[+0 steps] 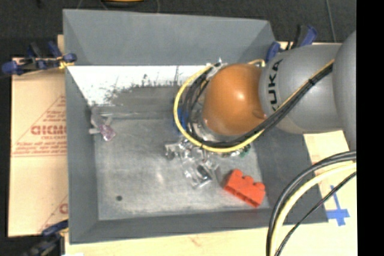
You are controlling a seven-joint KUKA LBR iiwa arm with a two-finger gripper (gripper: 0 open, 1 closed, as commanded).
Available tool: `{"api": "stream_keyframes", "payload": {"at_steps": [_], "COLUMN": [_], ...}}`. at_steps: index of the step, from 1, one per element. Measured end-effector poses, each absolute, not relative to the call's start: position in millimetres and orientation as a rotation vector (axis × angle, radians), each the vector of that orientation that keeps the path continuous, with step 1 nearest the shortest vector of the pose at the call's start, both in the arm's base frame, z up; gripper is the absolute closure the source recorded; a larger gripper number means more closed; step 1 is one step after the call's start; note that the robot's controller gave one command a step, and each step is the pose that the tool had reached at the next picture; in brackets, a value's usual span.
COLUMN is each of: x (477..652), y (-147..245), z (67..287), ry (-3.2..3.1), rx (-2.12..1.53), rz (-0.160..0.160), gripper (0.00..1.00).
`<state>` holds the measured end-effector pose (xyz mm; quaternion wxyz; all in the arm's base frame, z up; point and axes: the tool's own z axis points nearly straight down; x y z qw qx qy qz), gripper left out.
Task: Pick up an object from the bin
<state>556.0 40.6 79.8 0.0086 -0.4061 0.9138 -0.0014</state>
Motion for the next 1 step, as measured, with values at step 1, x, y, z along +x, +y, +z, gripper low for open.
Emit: {"api": "stream_keyframes", "payload": {"at_steps": [1], "x": [574.6], "y": [42.6], "z": [77.0], "ry": [2.804], "rx": [-1.412], "rz": [0.002], "gripper": [0.00]}}
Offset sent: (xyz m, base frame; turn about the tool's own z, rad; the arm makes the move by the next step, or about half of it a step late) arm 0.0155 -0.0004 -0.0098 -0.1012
